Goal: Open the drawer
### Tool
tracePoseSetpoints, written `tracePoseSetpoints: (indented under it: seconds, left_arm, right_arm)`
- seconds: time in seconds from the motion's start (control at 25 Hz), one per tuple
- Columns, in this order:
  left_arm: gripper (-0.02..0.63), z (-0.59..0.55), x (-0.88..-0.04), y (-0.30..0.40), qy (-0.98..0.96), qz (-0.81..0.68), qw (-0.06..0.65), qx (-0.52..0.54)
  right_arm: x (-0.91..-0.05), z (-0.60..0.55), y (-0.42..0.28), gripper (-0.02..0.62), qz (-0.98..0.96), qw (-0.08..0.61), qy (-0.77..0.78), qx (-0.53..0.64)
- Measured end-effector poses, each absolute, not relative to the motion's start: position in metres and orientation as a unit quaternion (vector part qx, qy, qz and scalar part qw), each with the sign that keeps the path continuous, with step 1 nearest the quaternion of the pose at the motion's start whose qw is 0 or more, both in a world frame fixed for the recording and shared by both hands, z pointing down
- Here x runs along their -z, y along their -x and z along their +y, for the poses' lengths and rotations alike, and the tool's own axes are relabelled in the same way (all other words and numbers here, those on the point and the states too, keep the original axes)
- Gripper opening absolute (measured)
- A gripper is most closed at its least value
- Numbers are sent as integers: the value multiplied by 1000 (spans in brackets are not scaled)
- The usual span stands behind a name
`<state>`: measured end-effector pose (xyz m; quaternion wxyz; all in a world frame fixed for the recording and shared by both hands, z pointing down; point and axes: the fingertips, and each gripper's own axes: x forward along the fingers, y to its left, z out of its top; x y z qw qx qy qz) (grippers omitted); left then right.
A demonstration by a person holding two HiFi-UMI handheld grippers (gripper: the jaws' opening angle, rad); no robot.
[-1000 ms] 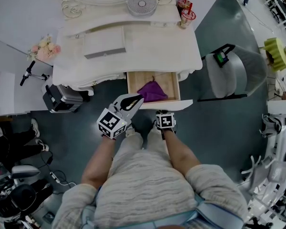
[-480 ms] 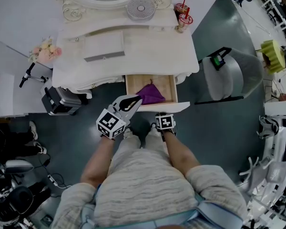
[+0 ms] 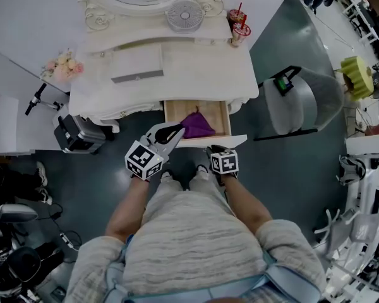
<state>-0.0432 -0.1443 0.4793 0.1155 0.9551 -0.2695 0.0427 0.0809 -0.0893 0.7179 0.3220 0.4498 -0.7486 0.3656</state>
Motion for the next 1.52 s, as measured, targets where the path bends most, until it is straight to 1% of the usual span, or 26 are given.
tracePoseSetpoints:
  seconds: [0.16,0.36,0.52,0.68,1.12,1.28,1.52]
  left_arm:
    - [34,-141,-475,42,-956,-266,112,-45]
    - [35,-139,-468,41,-957,-265,107,-42]
    - [35,-139,-461,41,-957,-267,104,-40]
    - [35,-141,-453,40,-958,-267,94,-38]
    - [34,-141,-409,59,-955,-287,69,-6]
    - [35,-142,-393,59,-957,-285,51,-2]
    - [35,-139,-382,57,-960,-279,32,-3]
  right_arm:
    - [-674,-106,-85,64,-771,266,-464,-347]
    - [-604,-135,-82,32,-800,147,-484,-323]
    - [-553,-150,-74,29,-823,98,-482,-284]
    - [-516,-158,-64,29,-842,76,-472,-249]
    - [-435,-160,-39,26,-884,53,-440,-149]
    - [-412,-166,-36,11,-890,44,-437,-121]
    - [-392,-166,-29,9,-898,42,-427,-94]
